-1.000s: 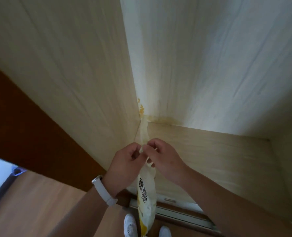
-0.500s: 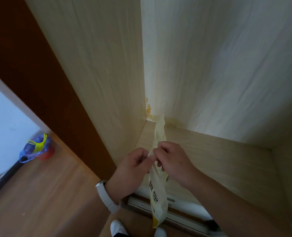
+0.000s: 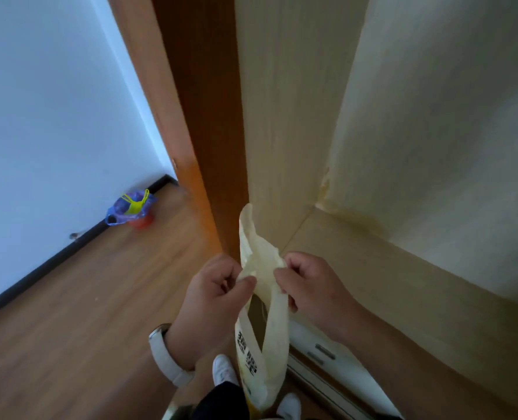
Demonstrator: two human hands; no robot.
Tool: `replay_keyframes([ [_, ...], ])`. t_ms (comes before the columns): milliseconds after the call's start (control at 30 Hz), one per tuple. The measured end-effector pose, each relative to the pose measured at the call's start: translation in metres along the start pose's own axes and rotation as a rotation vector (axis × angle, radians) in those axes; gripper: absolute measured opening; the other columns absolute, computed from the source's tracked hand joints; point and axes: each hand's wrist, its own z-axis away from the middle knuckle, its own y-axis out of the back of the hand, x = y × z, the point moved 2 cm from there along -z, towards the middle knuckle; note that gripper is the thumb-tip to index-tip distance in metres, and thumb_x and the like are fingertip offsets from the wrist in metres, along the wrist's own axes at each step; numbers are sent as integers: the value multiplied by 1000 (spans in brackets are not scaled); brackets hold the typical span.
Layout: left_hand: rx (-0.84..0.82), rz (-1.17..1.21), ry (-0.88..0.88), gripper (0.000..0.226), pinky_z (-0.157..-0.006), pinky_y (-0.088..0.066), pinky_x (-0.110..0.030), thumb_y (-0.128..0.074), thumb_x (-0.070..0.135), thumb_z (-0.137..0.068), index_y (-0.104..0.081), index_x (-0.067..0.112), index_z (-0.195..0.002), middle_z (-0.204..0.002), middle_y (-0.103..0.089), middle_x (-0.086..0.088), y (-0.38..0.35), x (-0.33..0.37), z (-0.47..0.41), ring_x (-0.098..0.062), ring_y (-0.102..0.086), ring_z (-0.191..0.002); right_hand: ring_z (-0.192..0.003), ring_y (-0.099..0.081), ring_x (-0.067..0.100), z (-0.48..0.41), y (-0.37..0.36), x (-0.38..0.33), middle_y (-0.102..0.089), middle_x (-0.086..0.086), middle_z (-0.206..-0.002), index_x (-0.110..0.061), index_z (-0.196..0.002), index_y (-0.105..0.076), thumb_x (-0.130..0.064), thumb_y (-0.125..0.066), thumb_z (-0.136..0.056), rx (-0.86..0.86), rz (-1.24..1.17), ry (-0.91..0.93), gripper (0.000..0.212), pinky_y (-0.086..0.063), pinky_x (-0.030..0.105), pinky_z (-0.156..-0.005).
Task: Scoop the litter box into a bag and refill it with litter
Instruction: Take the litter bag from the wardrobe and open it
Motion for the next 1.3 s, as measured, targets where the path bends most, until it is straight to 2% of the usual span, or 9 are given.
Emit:
replay_keyframes([
  [133,107,8,84,39,-50,-46,-40,-61,45,-74,-53,9,-63,-63,-58,-7,37,-18,26,-27,-54,-56,-49,-46,5,-12,-41,-7,-51,-4,-58,-4,-74,-53,-24,-55,-92,-197,78,81,27,-40,22,-49],
  [267,310,3,161,43,-44,-29,-21,-61,43,-72,-41,8,-58,-49,-37,7,67,-38,48,-6,-33,-47,-53,-42,25,-31,-88,-10,-47,12,-61,-3,-71,-47,-33,-52,-87,-265,166,185,35,-36,37,-48],
  [367,437,47,247,45,-43,-29,-22,-61,43,-71,-41,4,-59,-49,-37,4,92,-56,56,-8,-33,-47,-55,-46,34,-44,-125,-17,-48,19,-63,-6,-70,-46,-37,-49,-88,-323,247,272,36,-40,42,-47],
  [500,636,141,310,48,-43,-28,-29,-62,41,-70,-40,-1,-61,-52,-38,-6,126,-80,64,-17,-33,-49,-50,-36,15,-63,-171,-33,-41,12,-57,-6,-68,-44,-21,-53,-92,-407,204,319,30,-30,34,-45],
  [633,711,163,322,44,-45,-29,-32,-62,39,-71,-40,3,-60,-53,-38,-9,160,-98,61,-18,-34,-50,-49,-35,16,-90,-204,-46,-38,2,-55,-12,-66,-41,-22,-52,-91,-441,195,301,29,-29,41,-42],
  [767,789,140,298,48,-46,-30,-28,-62,39,-73,-41,-3,-61,-52,-38,-6,193,-110,51,-16,-34,-51,-48,-35,13,-118,-236,-58,-38,0,-54,-13,-65,-42,-22,-53,-91,-479,221,324,30,-29,37,-43],
  [933,891,145,295,48,-48,-33,-24,-62,40,-72,-46,-4,-63,-53,-41,-6,244,-127,44,-13,-38,-53,-48,-37,14,-150,-287,-74,-46,19,-61,-3,-73,-47,-21,-54,-92,-562,279,364,28,-31,38,-44],
  [1167,958,33,365,35,-52,-36,-31,-61,31,-79,-51,0,-68,-63,-47,-24,316,-143,38,-19,-41,-56,-48,-33,6,-191,-355,-109,-35,-7,-52,-16,-63,-40,-24,-55,-88,-583,278,433,30,-27,29,-46],
  [1300,1051,-9,396,33,-50,-34,-30,-61,27,-81,-50,-2,-69,-59,-44,-18,351,-151,43,-15,-38,-55,-48,-29,7,-202,-399,-132,-32,-8,-50,-15,-61,-37,-16,-57,-86,-593,260,479,32,-24,26,-46],
])
